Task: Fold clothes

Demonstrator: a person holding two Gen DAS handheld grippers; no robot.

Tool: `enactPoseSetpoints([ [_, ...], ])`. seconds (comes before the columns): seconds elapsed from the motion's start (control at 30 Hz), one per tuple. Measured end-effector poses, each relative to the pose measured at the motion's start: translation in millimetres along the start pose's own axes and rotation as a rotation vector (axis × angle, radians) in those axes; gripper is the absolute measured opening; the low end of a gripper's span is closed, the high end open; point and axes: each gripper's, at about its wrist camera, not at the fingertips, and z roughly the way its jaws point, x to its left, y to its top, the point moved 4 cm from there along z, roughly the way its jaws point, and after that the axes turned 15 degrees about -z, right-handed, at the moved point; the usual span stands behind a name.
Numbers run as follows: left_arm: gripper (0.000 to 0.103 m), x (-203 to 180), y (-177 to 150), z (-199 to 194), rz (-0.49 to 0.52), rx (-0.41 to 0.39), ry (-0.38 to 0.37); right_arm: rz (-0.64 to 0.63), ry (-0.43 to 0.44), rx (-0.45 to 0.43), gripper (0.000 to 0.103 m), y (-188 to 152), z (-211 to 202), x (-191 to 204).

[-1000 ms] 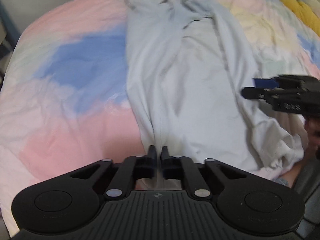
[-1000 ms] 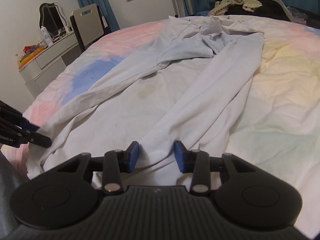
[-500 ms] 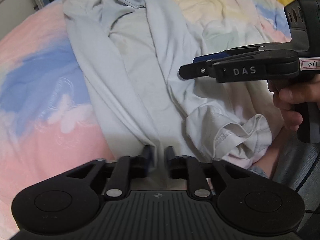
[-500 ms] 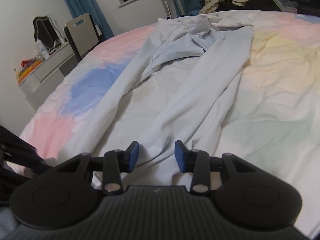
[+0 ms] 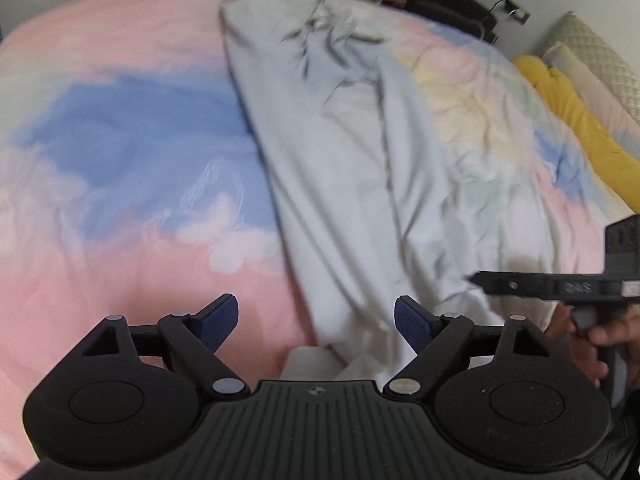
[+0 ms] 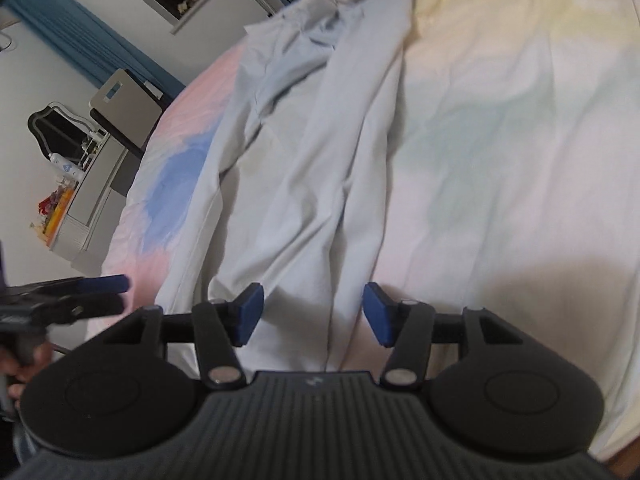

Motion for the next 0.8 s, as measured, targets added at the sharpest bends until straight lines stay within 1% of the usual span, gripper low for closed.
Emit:
enactPoseSetpoints([
  [0.07,0.085,-0.4,-3.4,13.7,0.018,0.061,0.022,0.008,0.022,0.052,0.057,-8.4,5.4,7.1],
  [0.13,0.085,-3.1,-11.2,24.7,0.044,0.138,0.019,-0.010,0.017,0.094,0.058,-15.8,11.1,15.5],
  [0.2,0.085,-8.2,-19.1,31.3,0.084,0.191,0.024,-0.037,0.005,0.121,0.060,-20.8,14.4,26.4],
  [0.3,0.085,-15.1,-30.3,37.8,0.098,0.266,0.007,-0.075,-0.002,0.139,0.060,-24.3,14.6,38.5],
  [0.33,0.085,-17.6,-34.1,39.1,0.099,0.287,0.003,-0.090,-0.006,0.141,0.058,-25.4,14.1,41.8],
  [0.37,0.082,-20.1,-37.7,40.1,0.101,0.306,0.001,-0.106,-0.012,0.140,0.052,-26.1,12.9,44.2],
  [0.4,0.070,-22.2,-40.7,38.8,0.104,0.304,0.009,-0.121,-0.016,0.137,0.045,-26.8,11.4,46.6],
  [0.43,0.058,-24.1,-43.4,37.3,0.105,0.300,0.017,-0.130,-0.014,0.129,0.030,-26.8,8.6,48.6],
  [0.47,0.029,-23.9,-44.6,33.9,0.099,0.288,0.025,-0.135,-0.009,0.116,0.019,-25.7,4.7,49.7],
  [0.5,0.014,-23.6,-45.8,30.5,0.092,0.276,0.033,-0.134,-0.008,0.098,0.017,-23.6,-0.5,50.1],
  [0.53,0.012,-23.3,-46.6,26.7,0.084,0.264,0.037,-0.126,-0.001,0.079,0.015,-20.9,-7.1,49.5],
  [0.57,0.010,-22.3,-44.5,19.2,0.064,0.245,0.013,-0.118,0.006,0.061,0.014,-17.5,-14.9,48.4],
  [0.7,0.009,-22.3,-34.9,-31.2,-0.034,0.112,-0.101,-0.112,0.008,-0.025,0.012,-0.4,-55.8,41.5],
  [0.8,0.008,-23.8,-30.9,-75.9,-0.100,0.018,-0.207,-0.093,0.009,-0.106,0.012,14.5,-95.6,30.8],
])
